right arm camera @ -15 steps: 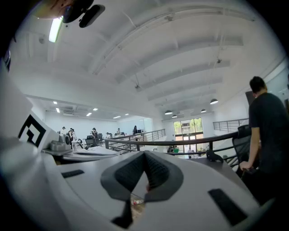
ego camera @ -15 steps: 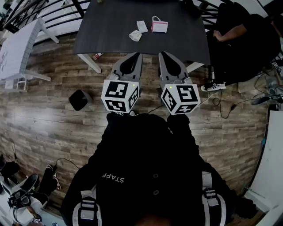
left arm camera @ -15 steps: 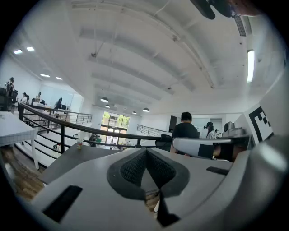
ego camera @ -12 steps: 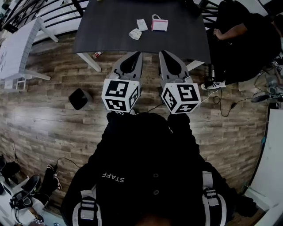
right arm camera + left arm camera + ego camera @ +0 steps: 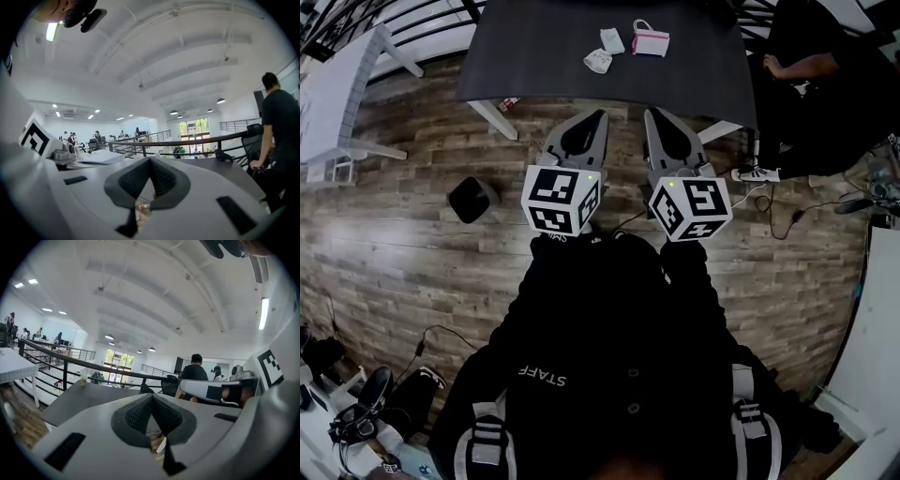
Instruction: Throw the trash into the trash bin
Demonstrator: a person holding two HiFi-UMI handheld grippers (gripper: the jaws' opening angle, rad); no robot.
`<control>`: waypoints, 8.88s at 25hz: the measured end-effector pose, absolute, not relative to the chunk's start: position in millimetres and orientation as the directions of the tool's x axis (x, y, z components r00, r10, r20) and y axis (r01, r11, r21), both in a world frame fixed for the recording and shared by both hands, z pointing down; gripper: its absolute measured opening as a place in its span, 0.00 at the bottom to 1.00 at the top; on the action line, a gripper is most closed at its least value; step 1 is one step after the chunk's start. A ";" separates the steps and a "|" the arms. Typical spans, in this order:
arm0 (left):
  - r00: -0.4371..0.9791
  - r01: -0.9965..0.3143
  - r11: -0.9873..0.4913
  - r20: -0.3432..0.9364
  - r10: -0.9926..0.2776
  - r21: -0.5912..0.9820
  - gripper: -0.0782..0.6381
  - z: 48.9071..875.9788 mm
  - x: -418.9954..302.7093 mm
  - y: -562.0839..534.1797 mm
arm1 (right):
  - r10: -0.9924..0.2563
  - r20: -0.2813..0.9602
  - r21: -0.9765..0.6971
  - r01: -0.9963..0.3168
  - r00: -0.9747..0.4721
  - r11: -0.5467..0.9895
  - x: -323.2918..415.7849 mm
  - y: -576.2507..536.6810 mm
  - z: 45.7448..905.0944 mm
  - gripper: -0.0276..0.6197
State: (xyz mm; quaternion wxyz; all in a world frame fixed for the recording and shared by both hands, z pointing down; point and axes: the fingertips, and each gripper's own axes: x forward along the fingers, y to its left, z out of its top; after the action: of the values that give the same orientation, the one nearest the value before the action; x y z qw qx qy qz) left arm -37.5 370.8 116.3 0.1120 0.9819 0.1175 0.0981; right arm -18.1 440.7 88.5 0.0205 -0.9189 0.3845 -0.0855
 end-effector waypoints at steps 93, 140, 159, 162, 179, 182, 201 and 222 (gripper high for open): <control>0.675 -0.368 -0.691 0.690 0.262 0.622 0.19 539.9 310.9 256.3 | -0.667 0.590 -0.201 -0.718 0.455 -0.667 356.7 355.2 340.9 0.07; 0.680 -0.725 -0.454 0.641 -0.356 0.517 0.11 454.0 -58.0 -43.5 | -0.794 0.581 -0.221 -0.974 -0.180 0.059 33.0 -7.2 342.4 0.07; 0.436 -0.899 -0.190 0.773 -0.461 0.394 0.11 662.6 -255.4 -124.2 | -0.618 0.666 -0.305 -0.908 -0.418 0.286 -125.2 -130.1 570.6 0.07; 0.405 -0.913 -0.161 0.782 -0.474 0.374 0.11 711.7 -276.2 -131.4 | -0.589 0.679 -0.311 -0.898 -0.439 0.312 -144.2 -140.1 625.7 0.07; 0.280 -0.958 -0.059 0.868 -0.410 0.281 0.11 945.3 -334.9 -138.2 | -0.422 0.755 -0.361 -0.855 -0.502 0.371 -201.8 -149.0 845.2 0.07; 0.263 -0.964 -0.059 0.881 -0.394 0.261 0.11 975.0 -340.7 -147.6 | -0.402 0.761 -0.363 -0.847 -0.510 0.388 -210.7 -153.4 865.2 0.07; 0.210 -0.976 -0.031 0.893 -0.398 0.216 0.25 957.5 -348.0 -148.3 | -0.411 0.754 -0.372 -0.849 -0.512 0.375 -198.0 -149.1 837.2 0.07; 0.386 -0.922 -0.219 0.741 -0.549 0.318 0.11 586.7 -224.8 -112.4 | -0.643 0.596 -0.401 -0.872 -0.480 0.280 -124.5 -103.6 516.3 0.07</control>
State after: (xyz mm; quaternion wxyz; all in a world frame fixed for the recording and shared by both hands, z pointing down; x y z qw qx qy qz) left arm -224.8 -112.4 586.7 0.3794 0.7411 -0.4964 0.2458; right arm -124.5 -103.6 516.3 -0.1612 -0.4837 0.7835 -0.3552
